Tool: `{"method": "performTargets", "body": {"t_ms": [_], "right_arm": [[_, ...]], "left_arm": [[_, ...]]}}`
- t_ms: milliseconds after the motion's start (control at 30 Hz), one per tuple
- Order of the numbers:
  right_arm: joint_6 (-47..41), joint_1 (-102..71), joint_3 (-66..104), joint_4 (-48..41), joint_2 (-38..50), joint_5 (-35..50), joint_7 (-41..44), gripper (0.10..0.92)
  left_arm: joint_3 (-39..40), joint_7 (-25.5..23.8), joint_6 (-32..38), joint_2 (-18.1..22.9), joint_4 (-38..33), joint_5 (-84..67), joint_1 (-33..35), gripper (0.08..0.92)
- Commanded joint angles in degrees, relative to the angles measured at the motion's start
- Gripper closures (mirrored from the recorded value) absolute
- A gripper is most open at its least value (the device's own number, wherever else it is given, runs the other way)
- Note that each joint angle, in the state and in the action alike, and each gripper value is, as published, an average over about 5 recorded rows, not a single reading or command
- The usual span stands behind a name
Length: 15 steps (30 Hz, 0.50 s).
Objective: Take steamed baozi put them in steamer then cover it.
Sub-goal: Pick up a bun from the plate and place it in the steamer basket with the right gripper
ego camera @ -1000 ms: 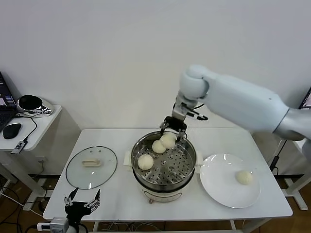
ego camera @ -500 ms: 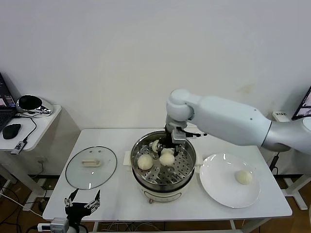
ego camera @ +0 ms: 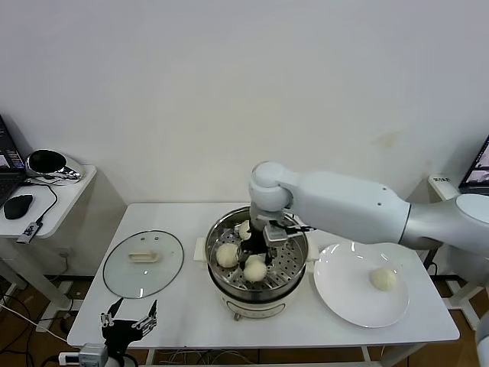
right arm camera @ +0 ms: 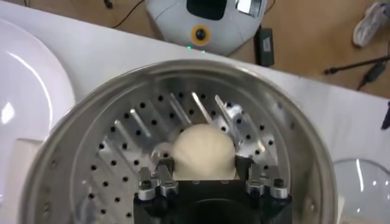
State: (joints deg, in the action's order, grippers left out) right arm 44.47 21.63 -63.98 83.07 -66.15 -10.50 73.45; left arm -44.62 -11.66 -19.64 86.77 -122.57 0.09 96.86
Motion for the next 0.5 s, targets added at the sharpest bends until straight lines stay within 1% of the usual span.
{"method": "performTargets", "body": {"t_ms": [33, 367, 467, 500], "right_arm": [[1.1, -0.6, -0.4, 0.6, -0.3, 1.2, -0.4, 0.406], [-1.8, -0.4, -1.8, 2.0, 0.7, 2.2, 0.2, 0.406], [-4.7, -0.1, -2.0, 2.9, 1.2, 2.3, -0.2, 0.376], [-5.9, 0.1, -2.0, 3.1, 1.5, 2.3, -0.4, 0.355]], "left_arm": [[0.1, 0.0, 0.0, 0.1, 0.1, 0.0, -0.1, 0.177], [0.0, -0.1, 0.0, 0.0, 0.2, -0.1, -0.2, 0.177], [0.0, -0.1, 0.0, 0.0, 0.3, -0.1, -0.2, 0.177], [0.0, -0.1, 0.0, 0.0, 0.3, -0.1, -0.2, 0.177]]}}
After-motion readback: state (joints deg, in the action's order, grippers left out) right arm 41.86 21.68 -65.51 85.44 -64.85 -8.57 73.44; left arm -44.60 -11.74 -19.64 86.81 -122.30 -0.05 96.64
